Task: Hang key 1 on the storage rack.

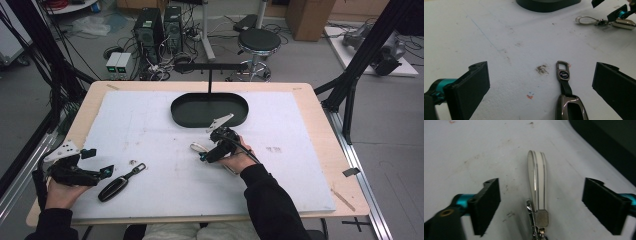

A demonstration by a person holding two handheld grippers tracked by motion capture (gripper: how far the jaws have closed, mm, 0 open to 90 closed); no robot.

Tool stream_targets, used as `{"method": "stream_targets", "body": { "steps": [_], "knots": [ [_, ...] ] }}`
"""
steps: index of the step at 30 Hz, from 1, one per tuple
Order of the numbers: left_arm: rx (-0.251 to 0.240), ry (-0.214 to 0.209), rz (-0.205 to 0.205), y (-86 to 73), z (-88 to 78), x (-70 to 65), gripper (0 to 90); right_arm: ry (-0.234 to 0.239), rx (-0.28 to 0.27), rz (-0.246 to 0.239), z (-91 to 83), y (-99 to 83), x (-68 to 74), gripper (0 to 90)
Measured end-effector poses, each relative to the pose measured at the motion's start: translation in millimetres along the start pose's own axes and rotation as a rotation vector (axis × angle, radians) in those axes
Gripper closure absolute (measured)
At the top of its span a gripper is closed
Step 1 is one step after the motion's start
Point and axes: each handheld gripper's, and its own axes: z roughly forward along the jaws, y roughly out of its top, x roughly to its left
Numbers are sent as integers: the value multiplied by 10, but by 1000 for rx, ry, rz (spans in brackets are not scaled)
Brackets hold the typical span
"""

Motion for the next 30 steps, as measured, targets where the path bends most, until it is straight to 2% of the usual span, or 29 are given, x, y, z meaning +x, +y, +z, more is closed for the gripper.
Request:
{"method": "stream_targets", "body": {
  "steps": [5, 8, 12, 13, 14, 18, 19, 20, 25, 27, 30],
  "knots": [
    [-1, -6, -3, 0, 4, 4, 17, 37, 51, -2, 118, 47, 13, 250],
    [-5, -11, -7, 1, 1, 9, 17, 67, 58, 24, 149, 57, -4, 335],
    [-4, -11, -6, 0, 3, 12, 17, 48, 85, 29, 182, 61, -10, 430],
    [-4, -10, -8, 0, 7, 11, 17, 48, 85, 29, 182, 61, -10, 430],
    [-2, -10, -7, 0, 9, 12, 17, 18, 119, 26, 212, 66, 4, 481],
    [2, -10, -4, -1, 14, 14, 17, -22, 142, 20, 235, 81, 24, 571],
    [2, -10, -4, -1, 14, 14, 17, -22, 142, 20, 235, 81, 24, 571],
    [0, -12, -4, -1, 14, 15, 17, -25, 144, 37, 222, 94, 14, 703],
    [8, -13, -3, -3, 25, 14, 17, -23, 141, 47, 208, 93, 3, 723],
    [11, -14, -2, -2, 32, 14, 17, 0, 121, 66, 167, 93, -22, 726],
    [13, -14, 0, -3, 38, 14, 17, 15, 62, 93, 63, 106, -69, 727]
  ]
}}
